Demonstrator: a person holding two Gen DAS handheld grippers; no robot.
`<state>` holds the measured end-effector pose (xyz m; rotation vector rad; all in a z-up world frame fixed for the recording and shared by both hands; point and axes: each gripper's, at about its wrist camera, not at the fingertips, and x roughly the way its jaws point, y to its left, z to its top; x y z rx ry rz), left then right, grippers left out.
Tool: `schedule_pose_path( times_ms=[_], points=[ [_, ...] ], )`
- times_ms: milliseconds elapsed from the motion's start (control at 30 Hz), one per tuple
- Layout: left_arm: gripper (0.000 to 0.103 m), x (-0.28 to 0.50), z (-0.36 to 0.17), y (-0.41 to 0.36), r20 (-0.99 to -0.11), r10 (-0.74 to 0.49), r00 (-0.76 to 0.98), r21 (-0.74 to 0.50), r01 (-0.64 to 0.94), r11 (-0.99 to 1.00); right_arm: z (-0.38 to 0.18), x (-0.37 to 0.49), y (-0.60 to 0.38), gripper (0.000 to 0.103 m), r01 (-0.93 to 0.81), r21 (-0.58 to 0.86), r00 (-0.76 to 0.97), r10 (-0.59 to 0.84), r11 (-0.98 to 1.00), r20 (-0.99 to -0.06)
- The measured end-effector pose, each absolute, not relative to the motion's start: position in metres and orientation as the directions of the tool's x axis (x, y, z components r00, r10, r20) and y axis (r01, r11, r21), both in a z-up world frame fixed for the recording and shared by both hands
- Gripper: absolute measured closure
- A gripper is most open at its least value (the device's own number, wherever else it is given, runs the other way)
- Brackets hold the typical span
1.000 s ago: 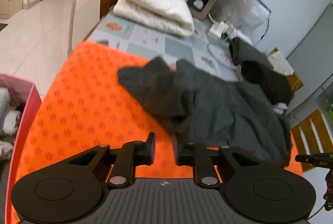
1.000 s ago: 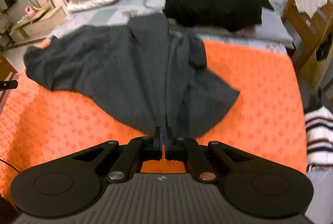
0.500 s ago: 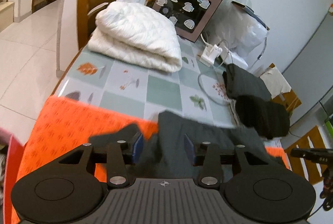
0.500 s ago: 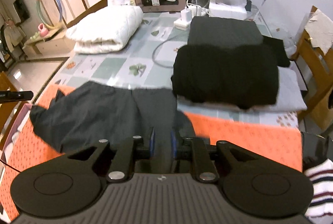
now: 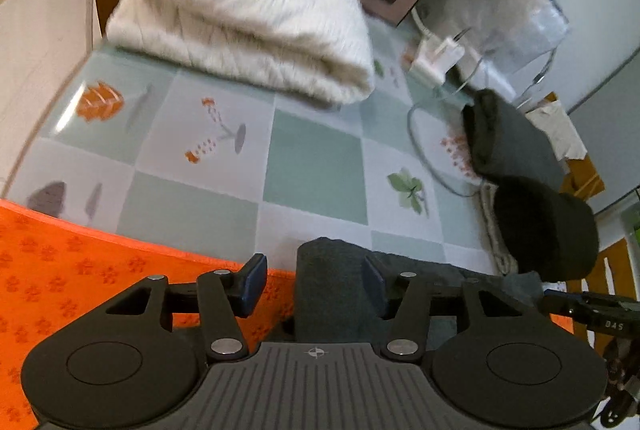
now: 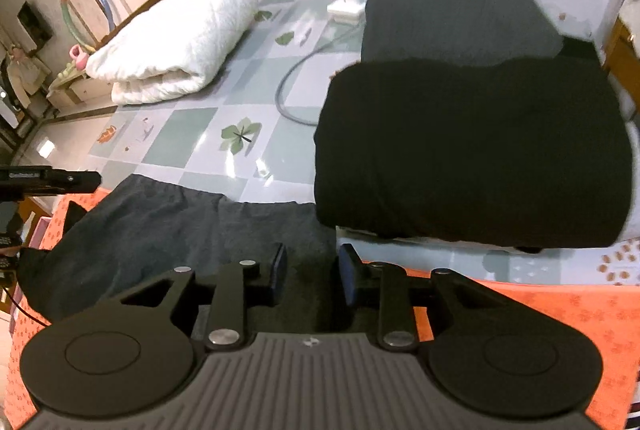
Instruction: Fold clothes
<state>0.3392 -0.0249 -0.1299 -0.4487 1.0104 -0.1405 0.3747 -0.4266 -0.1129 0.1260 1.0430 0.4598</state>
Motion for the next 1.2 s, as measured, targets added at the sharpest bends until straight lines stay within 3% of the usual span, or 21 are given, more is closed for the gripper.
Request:
schedule_pose_path(
  times_ms=[100,133,200,233,433,667,933,1200],
  points=[
    [0.049,0.349,-0.143,-0.028,-0.804,-0.321,0.501,-0.423,-0.102,0.900,-0.123,0.383,-0.426,0.073,-0.297,0.355,0.391,0.452,0.886,-0.801],
    [0.052,0.349,-0.145,-0.028,-0.800,-0.339,0.494,-0.440,-0.102,0.892,-0.125,0.385,-0.425,0.086,-0.297,0.368,0.384,0.463,0.881,-0.798],
    [0.090,0.348,-0.149,-0.029,-0.792,-0.374,0.482,-0.474,-0.102,0.875,-0.116,0.377,-0.427,0.099,-0.301,0.381,0.398,0.478,0.874,-0.783],
    [0.095,0.345,-0.146,-0.031,-0.783,-0.385,0.489,-0.484,-0.090,0.871,-0.111,0.372,-0.428,0.099,-0.302,0.387,0.406,0.485,0.871,-0.775],
    [0.097,0.302,-0.101,-0.024,-0.676,-0.454,0.580,-0.567,-0.016,0.824,-0.078,0.342,-0.437,0.100,-0.317,0.420,0.455,0.524,0.851,-0.720],
    [0.097,0.215,-0.038,-0.018,-0.568,-0.524,0.634,-0.589,0.131,0.797,-0.031,0.245,-0.456,0.100,-0.362,0.405,0.500,0.541,0.840,-0.676],
    [0.098,0.095,-0.021,-0.023,-0.473,-0.663,0.580,-0.587,0.354,0.728,-0.012,0.118,-0.465,0.100,-0.423,0.352,0.487,0.537,0.835,-0.689],
    [0.099,-0.004,-0.044,-0.040,-0.567,-0.684,0.458,-0.567,0.385,0.728,-0.035,0.011,-0.454,0.100,-0.502,0.266,0.420,0.501,0.823,-0.757]
  ],
)
